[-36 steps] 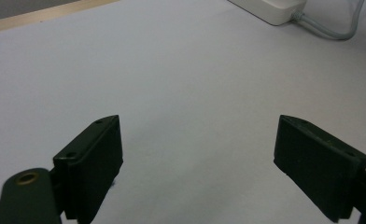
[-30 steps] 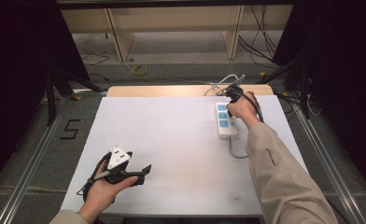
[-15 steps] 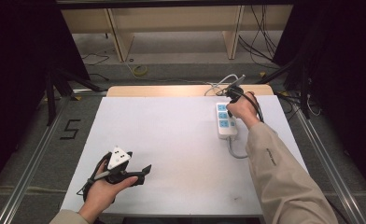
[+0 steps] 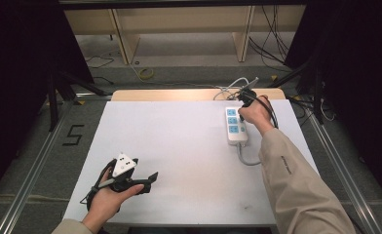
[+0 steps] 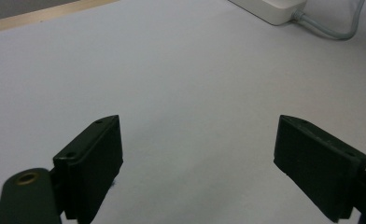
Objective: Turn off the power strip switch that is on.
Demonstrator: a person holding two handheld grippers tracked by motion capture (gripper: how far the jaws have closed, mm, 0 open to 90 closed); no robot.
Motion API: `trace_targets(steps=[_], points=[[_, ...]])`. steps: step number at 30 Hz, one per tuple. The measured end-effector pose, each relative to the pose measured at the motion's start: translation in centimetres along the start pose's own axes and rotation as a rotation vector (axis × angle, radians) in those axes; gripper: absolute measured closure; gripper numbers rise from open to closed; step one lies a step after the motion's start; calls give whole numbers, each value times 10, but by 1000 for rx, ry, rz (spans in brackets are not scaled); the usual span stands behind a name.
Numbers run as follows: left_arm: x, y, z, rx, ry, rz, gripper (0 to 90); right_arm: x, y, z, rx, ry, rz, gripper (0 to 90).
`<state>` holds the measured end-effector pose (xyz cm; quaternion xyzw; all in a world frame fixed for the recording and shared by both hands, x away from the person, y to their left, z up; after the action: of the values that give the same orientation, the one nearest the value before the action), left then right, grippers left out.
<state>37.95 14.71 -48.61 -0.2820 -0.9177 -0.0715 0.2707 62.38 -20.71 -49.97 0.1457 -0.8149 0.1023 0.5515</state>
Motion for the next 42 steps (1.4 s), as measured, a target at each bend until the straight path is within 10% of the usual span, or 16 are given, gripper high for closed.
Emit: trace_targets(steps=[42], points=[[-1,-1,0,-5,9,-4,150,22,6,11,30,-153,-49,900]])
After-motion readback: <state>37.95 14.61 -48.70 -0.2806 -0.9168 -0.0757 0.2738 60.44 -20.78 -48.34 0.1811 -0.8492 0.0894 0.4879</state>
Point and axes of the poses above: each handheld gripper's, and its own axes: x roughly backward along the jaws, z roughly out of its underside, y roughly to its left, the point moved 8 cm from there along -x, roughly forward along the jaws
